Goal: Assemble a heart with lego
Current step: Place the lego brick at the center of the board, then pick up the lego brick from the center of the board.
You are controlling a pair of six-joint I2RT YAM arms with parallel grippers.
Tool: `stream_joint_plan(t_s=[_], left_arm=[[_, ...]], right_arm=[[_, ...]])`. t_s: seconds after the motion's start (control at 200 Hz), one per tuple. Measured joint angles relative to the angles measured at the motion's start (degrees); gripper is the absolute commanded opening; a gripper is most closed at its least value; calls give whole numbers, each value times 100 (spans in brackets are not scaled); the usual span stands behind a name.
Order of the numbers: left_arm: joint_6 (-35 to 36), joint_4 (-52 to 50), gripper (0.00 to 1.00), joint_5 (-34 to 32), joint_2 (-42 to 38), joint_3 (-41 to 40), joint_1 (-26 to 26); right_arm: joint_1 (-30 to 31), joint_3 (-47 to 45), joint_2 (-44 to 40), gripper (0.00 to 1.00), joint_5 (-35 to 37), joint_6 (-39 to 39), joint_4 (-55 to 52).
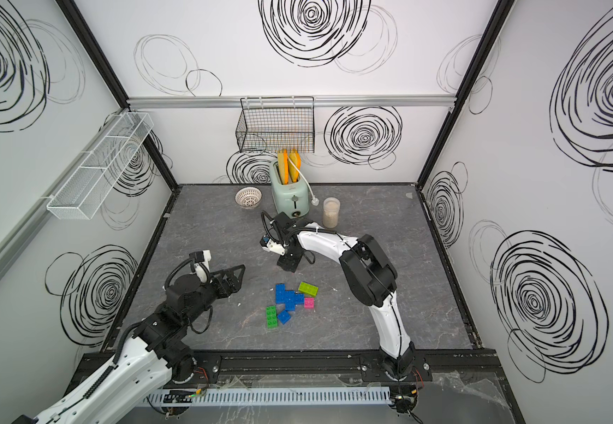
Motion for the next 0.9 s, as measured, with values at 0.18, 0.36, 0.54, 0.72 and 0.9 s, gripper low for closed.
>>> stream_joint_plan(t_s=[0.18,0.36,0.54,0.72,0.9], left_arm=[[-2,63,97,42,46,0,22],[-2,160,97,92,168,0,31],[-2,229,97,103,243,0,31],[-2,232,97,105,243,0,31],[-2,232,97,105,234,0,31]], right_arm=[[-243,-1154,-1410,100,-142,264,431],[-275,-2286,-2253,99,-184,756,680],[-192,-2922,-2341,85,-155,1126,686],[-162,-2986,-2304,75,-118,1259,717],[-116,-3016,-2131,75,-105,1261,817]])
